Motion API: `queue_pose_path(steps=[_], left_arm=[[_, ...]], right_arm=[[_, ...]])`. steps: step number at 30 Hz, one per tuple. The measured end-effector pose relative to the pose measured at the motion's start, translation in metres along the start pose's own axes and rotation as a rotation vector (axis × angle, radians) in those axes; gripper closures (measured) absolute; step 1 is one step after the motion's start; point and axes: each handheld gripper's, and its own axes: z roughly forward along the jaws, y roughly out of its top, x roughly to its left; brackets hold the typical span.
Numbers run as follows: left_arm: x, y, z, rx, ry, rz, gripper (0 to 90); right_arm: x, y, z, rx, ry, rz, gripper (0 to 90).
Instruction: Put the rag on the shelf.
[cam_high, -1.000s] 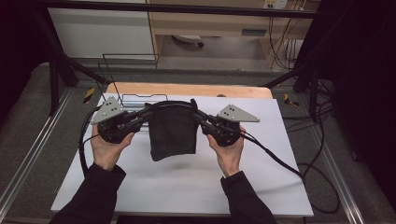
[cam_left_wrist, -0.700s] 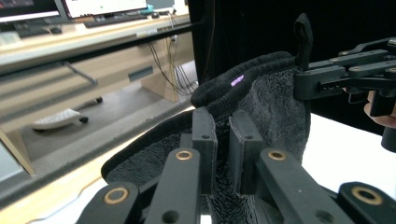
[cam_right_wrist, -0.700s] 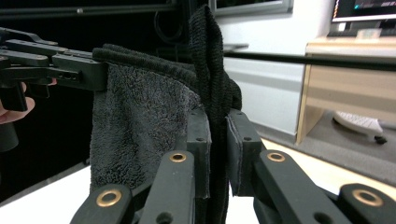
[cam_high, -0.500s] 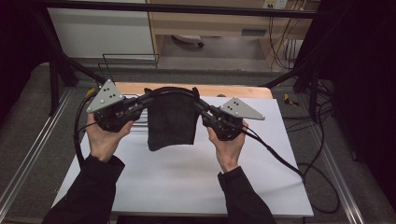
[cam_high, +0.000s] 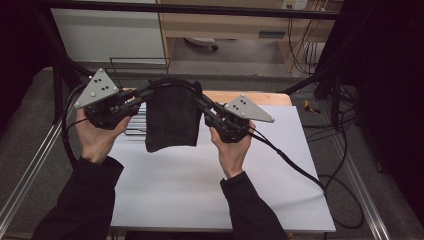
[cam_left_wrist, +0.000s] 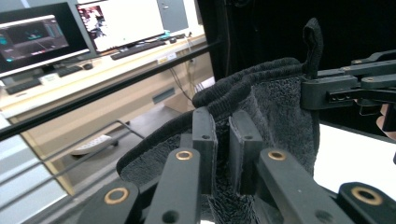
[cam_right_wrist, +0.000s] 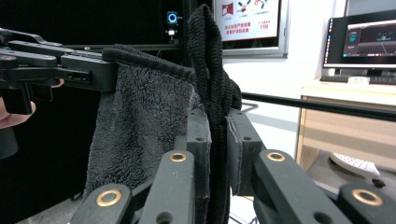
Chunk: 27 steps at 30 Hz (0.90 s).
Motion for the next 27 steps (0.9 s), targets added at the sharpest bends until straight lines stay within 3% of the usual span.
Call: queue_pose_path(steps=[12, 17, 27], left_arm=[[0.032, 0.004, -0.02, -0.078, 0.068, -0.031, 82.2], [0.042, 0.006, -0.024, -0.111, 0.094, -0.03, 82.2], [0.067, 0.021, -0.028, -0.134, 0.136, -0.048, 82.2]], right_arm=[[0.013, 0.02, 0.035, -0.06, 0.003, -0.014, 81.5], [0.018, 0.031, 0.048, -0.076, -0.004, -0.049, 81.6], [0.024, 0.052, 0.072, -0.106, -0.001, -0.066, 81.7]])
